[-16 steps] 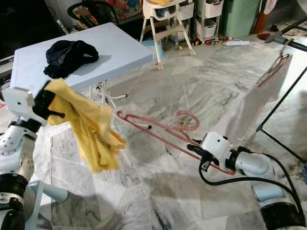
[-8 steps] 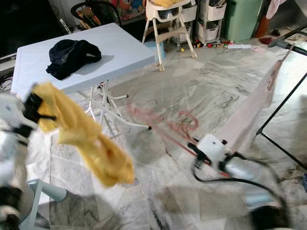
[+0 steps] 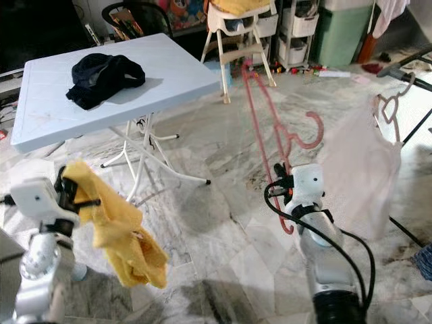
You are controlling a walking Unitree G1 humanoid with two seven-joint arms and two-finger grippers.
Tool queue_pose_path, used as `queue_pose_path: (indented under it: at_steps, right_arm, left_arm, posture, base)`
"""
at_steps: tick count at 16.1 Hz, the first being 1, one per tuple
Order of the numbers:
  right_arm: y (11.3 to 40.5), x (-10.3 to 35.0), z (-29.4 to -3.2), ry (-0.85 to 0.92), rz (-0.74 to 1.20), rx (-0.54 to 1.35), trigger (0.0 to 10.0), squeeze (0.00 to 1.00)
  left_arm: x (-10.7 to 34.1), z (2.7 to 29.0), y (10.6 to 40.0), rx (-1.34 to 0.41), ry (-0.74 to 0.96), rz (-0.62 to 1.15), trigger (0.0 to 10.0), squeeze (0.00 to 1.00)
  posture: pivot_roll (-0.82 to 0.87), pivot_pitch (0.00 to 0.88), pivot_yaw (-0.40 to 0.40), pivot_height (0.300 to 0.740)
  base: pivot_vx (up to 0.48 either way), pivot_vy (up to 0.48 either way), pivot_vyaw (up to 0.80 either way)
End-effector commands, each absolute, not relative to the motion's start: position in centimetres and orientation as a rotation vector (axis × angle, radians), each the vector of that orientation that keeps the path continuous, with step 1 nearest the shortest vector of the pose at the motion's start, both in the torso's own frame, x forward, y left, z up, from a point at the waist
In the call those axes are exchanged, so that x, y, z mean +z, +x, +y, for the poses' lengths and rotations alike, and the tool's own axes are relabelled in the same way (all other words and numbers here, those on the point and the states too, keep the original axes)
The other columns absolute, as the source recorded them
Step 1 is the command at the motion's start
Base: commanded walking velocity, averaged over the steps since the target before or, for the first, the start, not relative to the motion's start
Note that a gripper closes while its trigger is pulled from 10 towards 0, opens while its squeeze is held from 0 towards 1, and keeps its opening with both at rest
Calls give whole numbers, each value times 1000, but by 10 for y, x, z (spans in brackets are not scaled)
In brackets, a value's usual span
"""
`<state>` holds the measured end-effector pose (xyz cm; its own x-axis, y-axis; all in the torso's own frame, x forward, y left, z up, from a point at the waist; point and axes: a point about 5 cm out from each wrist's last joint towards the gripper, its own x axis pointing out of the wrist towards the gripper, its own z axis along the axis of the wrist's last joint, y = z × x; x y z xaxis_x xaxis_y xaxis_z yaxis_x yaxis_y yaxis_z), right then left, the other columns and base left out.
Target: Hang hanger
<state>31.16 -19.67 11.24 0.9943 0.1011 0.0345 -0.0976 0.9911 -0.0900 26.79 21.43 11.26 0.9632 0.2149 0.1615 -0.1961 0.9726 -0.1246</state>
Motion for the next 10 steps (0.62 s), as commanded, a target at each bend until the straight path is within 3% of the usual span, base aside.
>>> queue_pose_path:
  at_steps: [1,3,4,5,10]
  right_arm:
    - [310,116,-197,-57,-44,51,10000,0]
    - [307,115,-195,-1,-24,-33,10000,0]
    - [304,113,-192,-21,-9,-60,10000,0]
    - [302,111,-191,-27,17,-70,10000,0]
    - [296,113,-187,-78,10,10,10000,0]
  left_arm:
    - [116,216,266,248,-113,-159,0,0]
    - [98,210,260,281,-132,-30,0,0]
    - [90,204,261,264,-162,45,4627,0]
    - [87,199,264,219,-177,104,10000,0]
    - [90,193,276,45,-40,182,10000,0]
  posture:
    - [-28,0,66,740]
    - [-33,0,71,740]
    - [-36,0,75,740]
    - [-42,1,83,740]
    - [-49,4,93,740]
  base:
    - [0,0,0]
    - [0,0,0]
    - [0,0,0]
    - [0,0,0]
    - [0,0,0]
